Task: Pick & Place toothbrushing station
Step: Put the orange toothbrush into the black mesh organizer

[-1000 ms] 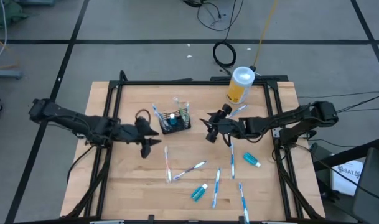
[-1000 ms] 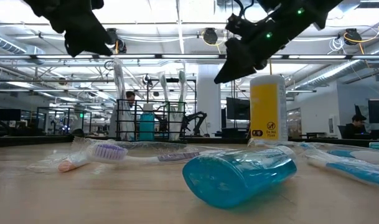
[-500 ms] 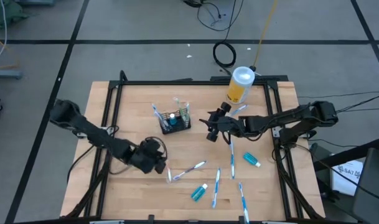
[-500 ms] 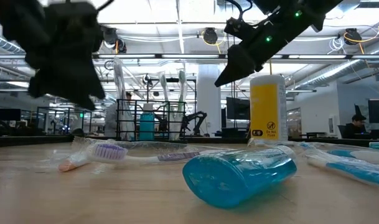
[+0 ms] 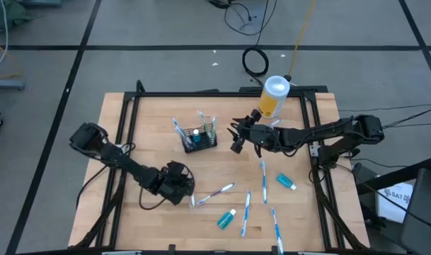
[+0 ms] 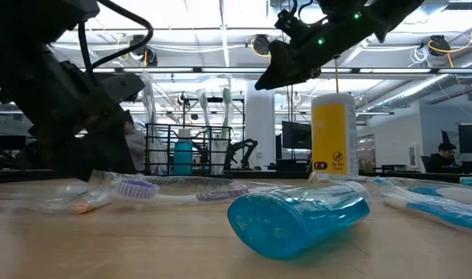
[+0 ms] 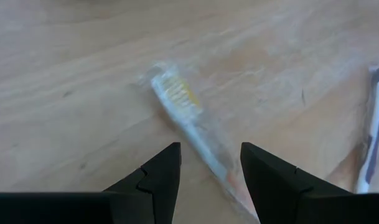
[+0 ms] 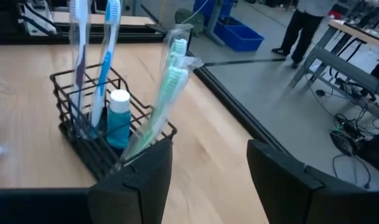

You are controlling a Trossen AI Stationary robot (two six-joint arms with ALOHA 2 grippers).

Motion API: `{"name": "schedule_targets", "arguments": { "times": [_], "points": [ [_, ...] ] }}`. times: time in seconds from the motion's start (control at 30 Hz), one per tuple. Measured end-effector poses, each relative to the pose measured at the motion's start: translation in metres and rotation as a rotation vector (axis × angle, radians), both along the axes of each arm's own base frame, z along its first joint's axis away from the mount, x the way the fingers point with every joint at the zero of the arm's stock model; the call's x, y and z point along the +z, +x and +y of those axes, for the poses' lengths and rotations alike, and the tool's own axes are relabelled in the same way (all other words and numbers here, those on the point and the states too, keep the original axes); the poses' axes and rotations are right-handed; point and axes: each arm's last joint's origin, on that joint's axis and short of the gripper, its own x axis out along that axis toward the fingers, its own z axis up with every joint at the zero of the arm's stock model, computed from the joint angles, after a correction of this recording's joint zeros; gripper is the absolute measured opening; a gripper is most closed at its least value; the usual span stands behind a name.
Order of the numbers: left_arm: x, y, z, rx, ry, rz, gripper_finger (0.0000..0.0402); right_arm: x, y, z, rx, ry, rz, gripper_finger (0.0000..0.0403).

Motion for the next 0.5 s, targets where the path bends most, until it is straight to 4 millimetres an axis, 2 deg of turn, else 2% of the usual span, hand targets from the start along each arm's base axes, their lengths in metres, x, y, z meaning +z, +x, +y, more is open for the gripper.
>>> {"name": "schedule_targets", "arguments": {
  "times": [0.23,0.5],
  "points": [
    [-0.003,0.002,0.004,-0.056,0.044,0.049,0.0172,0.000,0.000,0.000,0.009,-0.018,0.010,0.0203],
    [-0.005,0.004,0.011,-0.102,0.052,0.094,0.0078,0.000,0.000,0.001,0.010,-0.014,0.012,0.0202]
  ]
}}
